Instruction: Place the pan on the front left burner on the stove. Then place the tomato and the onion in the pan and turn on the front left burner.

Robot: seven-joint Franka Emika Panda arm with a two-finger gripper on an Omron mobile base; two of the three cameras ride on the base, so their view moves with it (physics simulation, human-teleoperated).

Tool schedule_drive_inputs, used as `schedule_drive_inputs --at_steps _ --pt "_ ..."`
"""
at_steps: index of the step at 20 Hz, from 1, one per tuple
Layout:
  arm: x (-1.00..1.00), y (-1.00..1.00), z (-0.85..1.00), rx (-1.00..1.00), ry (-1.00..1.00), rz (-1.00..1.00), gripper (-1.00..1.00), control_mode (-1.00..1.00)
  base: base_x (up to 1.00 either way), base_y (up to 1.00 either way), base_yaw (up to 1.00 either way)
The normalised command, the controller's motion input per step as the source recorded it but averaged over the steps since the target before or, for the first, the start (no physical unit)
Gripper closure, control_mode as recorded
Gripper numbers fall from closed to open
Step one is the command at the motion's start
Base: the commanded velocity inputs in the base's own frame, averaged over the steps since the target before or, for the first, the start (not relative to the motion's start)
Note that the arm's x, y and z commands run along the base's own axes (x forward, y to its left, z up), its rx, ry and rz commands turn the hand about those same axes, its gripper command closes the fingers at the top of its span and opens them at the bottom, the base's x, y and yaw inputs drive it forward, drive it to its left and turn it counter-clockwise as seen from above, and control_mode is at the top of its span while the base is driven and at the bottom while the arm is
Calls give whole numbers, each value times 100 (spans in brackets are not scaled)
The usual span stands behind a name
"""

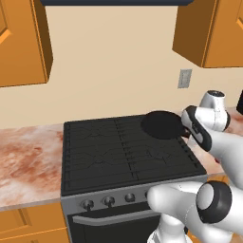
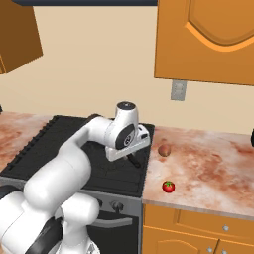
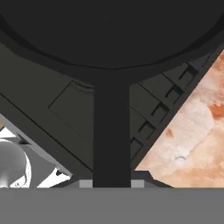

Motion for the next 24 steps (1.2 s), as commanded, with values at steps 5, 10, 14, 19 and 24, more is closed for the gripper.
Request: schedule_drive_inputs --at_steps 5,10,14,19,24 --pt "0 46 0 0 13 21 100 -100 0 0 0" --pt "0 38 0 0 11 25 100 -100 0 0 0" --pt "0 32 0 0 6 32 100 -100 0 0 0" --pt "0 40 0 0 2 33 100 -100 0 0 0" --pt "0 33 0 1 2 28 100 -100 0 0 0"
